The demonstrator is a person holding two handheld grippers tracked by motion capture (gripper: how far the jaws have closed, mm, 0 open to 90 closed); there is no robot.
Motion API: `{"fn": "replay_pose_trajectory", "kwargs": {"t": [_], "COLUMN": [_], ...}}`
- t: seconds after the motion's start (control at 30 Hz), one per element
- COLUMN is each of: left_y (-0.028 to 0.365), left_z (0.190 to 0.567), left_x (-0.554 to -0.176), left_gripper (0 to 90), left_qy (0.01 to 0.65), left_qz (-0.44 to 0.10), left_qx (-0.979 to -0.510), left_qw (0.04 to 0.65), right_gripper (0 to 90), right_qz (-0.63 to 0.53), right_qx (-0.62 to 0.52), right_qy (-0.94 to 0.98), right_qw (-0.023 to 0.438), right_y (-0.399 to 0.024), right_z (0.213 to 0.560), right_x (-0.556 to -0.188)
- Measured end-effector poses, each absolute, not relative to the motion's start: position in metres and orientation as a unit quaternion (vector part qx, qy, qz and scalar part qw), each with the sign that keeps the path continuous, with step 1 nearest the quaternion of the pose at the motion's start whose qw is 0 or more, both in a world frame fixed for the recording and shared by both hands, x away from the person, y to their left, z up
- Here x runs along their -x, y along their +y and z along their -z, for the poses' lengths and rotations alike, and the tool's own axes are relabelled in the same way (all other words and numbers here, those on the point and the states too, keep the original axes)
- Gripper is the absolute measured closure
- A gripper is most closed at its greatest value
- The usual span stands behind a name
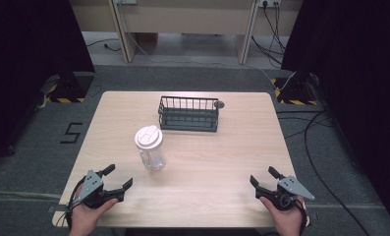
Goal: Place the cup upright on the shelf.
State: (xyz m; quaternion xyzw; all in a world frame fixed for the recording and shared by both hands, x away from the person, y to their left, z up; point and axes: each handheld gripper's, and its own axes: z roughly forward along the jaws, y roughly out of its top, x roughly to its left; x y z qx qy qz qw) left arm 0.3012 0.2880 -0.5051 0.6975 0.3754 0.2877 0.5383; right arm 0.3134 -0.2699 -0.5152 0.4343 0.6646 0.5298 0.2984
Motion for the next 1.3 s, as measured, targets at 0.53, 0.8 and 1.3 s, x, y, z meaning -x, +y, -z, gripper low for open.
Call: {"fn": "replay_pose_trajectory", "kwargs": {"t": [0.53,0.8,1.3], "left_y": [0.258,0.247,0.238], "left_z": [0.506,0.506,0.510], "left_x": [-0.319,-0.330,-0.348], "left_gripper": [14.4,14.4,14.4], "left_qy": [0.362,0.363,0.370], "left_qz": [-0.270,-0.264,-0.262], "left_qx": [-0.709,-0.710,-0.711], "left_qw": [0.541,0.542,0.538], "right_gripper": [18.8,18.9,19.0], "right_qz": [-0.527,-0.526,-0.526], "right_qx": [-0.433,-0.434,-0.435], "right_qy": [0.667,0.667,0.668], "right_qw": [0.300,0.300,0.297], "right_y": [-0.269,-0.269,-0.269], "right_z": [0.515,0.515,0.515], "right_x": [-0.314,-0.314,-0.314]}}
